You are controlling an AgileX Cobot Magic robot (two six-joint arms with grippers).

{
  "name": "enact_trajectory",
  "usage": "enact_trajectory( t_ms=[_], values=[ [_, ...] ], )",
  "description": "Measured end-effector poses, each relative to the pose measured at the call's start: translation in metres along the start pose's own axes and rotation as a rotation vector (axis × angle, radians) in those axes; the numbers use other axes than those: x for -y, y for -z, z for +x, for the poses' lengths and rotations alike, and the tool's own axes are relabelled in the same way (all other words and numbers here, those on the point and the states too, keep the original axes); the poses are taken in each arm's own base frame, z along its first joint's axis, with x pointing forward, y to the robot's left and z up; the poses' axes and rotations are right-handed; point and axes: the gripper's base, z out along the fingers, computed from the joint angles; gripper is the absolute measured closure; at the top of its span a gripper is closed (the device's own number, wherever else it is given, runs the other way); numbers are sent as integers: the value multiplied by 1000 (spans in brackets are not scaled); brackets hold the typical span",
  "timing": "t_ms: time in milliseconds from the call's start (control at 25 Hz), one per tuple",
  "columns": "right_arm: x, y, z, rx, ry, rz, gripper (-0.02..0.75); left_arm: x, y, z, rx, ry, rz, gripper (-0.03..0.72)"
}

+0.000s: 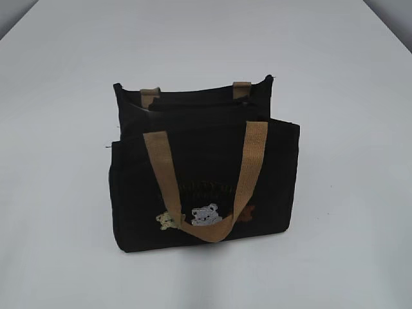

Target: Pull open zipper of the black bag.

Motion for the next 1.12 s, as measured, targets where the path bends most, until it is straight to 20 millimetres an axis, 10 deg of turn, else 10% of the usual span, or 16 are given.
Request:
enact_trajectory(
  t_ms=[1120],
  values=[
    [-3,16,12,134,-88,151,157,1,-1,-1,6,70,-151,241]
  ],
)
